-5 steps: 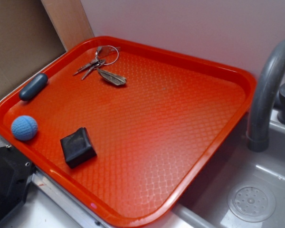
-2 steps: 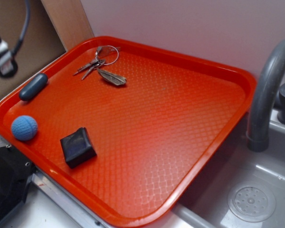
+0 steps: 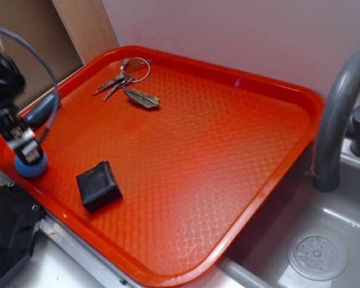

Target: Grab the blue ball.

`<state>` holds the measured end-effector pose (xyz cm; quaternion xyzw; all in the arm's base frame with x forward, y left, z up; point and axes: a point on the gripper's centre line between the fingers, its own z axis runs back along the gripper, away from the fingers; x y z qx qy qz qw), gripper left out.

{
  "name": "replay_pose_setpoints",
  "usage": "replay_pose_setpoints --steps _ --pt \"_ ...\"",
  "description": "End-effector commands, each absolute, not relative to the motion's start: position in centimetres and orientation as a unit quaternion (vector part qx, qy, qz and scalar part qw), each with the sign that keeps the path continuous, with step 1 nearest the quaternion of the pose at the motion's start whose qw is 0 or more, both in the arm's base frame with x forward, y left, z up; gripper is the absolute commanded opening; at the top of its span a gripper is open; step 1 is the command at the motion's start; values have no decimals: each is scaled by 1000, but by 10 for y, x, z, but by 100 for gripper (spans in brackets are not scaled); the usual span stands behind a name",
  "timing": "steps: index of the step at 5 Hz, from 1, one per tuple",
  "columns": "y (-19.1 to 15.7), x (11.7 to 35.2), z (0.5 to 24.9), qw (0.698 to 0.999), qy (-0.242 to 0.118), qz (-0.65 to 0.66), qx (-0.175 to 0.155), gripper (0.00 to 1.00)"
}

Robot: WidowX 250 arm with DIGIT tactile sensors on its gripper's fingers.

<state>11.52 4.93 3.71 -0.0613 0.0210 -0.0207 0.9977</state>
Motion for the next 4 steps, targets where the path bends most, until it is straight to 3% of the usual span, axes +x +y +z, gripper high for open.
replay_pose_setpoints --steps 1,2,3,4 --pt "25 116 14 994 42 -31 -98 0" --pt "19 119 24 996 24 -48 -77 0" --pt "14 129 57 998 10 -56 -31 0" --pt "6 156 107 998 -43 -47 11 0"
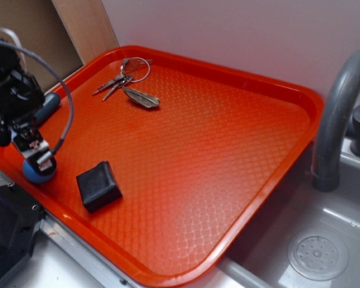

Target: Grab the blue ball.

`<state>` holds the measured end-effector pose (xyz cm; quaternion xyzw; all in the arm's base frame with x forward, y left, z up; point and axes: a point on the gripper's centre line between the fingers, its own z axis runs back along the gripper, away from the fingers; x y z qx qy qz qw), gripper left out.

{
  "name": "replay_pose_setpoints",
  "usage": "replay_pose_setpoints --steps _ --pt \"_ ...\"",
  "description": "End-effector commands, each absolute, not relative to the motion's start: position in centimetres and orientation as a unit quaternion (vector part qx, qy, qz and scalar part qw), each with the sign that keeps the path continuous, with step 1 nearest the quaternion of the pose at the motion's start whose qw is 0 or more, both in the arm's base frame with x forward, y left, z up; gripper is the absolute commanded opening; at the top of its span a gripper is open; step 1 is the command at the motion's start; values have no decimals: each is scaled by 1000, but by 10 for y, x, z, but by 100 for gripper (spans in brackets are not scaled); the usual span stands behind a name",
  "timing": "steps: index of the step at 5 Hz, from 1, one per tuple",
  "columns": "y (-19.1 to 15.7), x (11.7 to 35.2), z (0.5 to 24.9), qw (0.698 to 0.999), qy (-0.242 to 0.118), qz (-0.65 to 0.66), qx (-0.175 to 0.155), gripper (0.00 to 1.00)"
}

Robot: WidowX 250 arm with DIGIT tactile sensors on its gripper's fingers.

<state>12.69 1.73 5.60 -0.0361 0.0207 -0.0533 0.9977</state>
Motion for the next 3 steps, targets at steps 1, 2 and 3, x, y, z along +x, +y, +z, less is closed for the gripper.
replay_pose_setpoints --steps 1,2,3 --pt "-5 177 158 995 -78 -32 45 0" --pt "-8 186 210 993 -111 -26 37 0" --pt "-7 190 240 993 -105 -27 40 0"
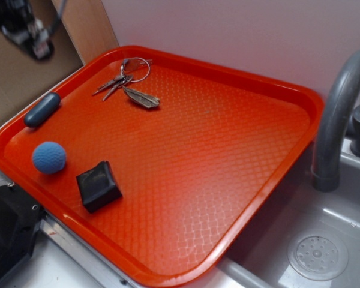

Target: Grab the blue ball.

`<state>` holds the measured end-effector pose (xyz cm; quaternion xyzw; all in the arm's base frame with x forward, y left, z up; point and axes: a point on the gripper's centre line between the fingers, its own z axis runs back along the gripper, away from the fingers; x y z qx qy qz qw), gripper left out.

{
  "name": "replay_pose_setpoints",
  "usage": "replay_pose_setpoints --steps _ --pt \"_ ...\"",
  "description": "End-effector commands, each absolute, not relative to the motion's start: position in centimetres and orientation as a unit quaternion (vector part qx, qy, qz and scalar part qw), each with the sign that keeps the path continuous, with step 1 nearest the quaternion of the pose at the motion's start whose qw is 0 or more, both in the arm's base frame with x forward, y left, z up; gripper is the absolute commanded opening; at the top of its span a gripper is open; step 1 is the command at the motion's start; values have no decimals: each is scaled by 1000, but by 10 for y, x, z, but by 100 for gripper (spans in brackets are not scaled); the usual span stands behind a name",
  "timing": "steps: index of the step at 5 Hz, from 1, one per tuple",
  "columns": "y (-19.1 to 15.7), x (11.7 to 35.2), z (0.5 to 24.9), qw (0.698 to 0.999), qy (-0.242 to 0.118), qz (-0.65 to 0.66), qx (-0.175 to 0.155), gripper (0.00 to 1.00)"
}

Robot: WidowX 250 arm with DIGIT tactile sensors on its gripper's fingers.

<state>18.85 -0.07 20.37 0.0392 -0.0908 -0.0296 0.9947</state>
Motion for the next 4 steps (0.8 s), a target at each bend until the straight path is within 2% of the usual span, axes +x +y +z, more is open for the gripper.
replay_pose_setpoints --steps 1,3,4 --pt "-2 182 220 995 -89 -36 30 100" --pt "11 147 147 998 -18 -55 40 100" --pt "22 133 124 997 13 -50 50 100"
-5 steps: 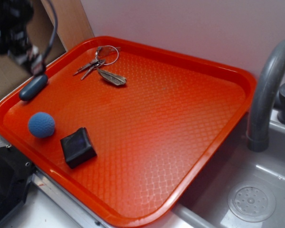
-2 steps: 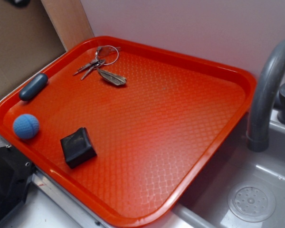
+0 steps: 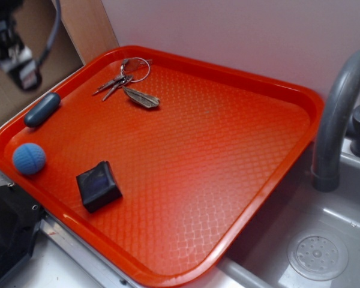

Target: Grab the blue ball.

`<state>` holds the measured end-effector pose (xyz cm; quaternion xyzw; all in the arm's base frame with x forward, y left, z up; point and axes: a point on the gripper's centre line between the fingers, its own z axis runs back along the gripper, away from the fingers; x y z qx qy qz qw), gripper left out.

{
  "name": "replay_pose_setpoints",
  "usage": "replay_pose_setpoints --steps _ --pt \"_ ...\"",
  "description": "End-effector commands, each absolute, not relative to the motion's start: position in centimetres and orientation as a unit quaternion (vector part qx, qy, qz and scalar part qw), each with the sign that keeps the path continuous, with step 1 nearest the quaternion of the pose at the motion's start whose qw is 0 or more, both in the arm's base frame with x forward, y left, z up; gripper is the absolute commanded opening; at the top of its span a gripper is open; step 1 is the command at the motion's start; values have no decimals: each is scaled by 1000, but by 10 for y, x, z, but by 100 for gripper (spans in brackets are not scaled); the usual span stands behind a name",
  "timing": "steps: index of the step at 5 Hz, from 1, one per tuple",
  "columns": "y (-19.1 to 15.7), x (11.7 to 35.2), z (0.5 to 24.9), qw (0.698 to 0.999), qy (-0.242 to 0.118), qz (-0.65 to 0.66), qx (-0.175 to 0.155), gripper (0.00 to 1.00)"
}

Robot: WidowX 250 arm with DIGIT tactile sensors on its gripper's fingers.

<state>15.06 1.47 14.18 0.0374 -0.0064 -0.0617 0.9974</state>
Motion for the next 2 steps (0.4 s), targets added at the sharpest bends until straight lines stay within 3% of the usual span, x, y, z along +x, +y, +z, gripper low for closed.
replay_pose_setpoints --steps 1,2 --pt "40 124 103 995 37 -39 79 100" --pt "63 117 86 995 49 -23 86 100"
